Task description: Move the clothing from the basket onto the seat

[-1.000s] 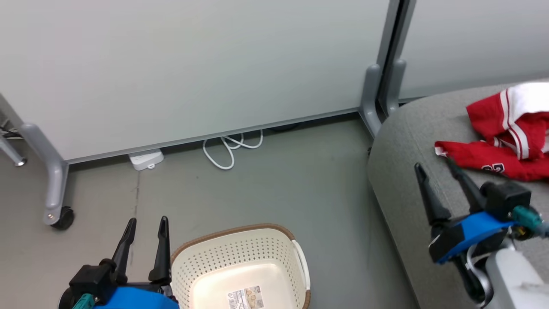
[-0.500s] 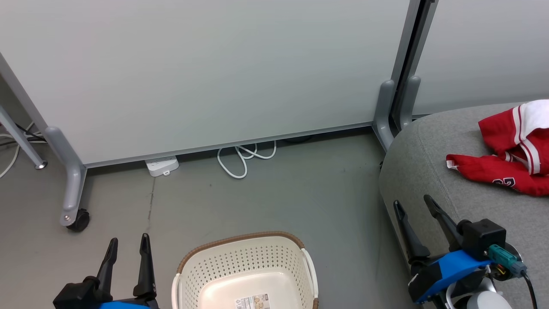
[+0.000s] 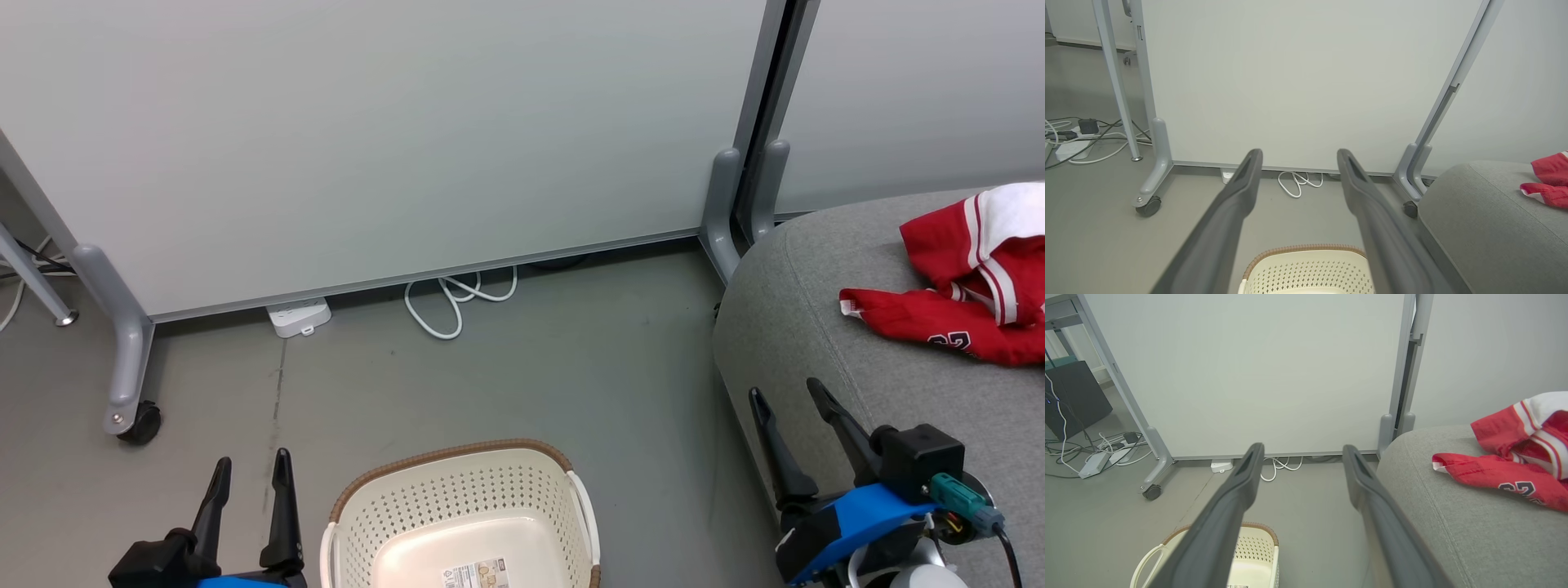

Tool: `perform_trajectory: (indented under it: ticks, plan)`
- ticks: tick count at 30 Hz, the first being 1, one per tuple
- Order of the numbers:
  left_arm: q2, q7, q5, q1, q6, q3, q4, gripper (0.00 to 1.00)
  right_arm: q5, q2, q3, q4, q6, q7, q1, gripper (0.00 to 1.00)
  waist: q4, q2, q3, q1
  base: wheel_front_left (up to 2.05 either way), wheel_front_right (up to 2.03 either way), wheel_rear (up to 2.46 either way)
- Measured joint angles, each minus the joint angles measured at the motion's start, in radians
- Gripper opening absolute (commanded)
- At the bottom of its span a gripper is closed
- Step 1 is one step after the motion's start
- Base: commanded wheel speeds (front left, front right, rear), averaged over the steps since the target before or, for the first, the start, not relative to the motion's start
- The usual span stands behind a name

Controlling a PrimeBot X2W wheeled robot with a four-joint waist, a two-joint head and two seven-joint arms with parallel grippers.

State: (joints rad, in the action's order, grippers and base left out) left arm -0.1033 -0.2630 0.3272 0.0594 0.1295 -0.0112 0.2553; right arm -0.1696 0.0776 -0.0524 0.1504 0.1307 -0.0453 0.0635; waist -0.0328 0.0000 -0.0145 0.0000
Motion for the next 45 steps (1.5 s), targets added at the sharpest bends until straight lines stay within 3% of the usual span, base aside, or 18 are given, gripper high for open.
perform_trajectory:
  ticks: [9, 10, 19, 45]
  plan:
    - [-0.001, 0.000, 0.015, 0.000, 0.000, -0.012, 0.009, 1.00, 0.000, -0.005, 0.001, -0.003, 0.000, 0.001, -0.002, 1.00, -0.003, 0.0000, -0.003, 0.0000, 0.00, 0.00, 0.00]
    - [0.001, 0.000, 0.017, 0.000, 0.000, -0.014, 0.012, 0.00, 0.000, -0.006, 0.000, 0.000, 0.000, 0.001, -0.003, 0.00, -0.003, 0.0000, -0.003, 0.0000, 0.00, 0.00, 0.00]
    - [0.024, 0.008, 0.022, 0.037, 0.000, -0.015, 0.088, 0.00, -0.003, -0.008, -0.004, 0.085, 0.000, 0.002, -0.050, 0.00, -0.003, 0.0000, -0.003, 0.0000, 0.00, 0.00, 0.00]
    - [0.035, 0.127, 0.420, -0.005, 0.000, 0.027, 0.065, 0.00, -0.455, -0.012, 0.048, 0.090, 0.000, 0.053, -0.041, 0.00, 0.005, 0.0000, 0.001, 0.0001, 0.00, 0.00, 0.00]
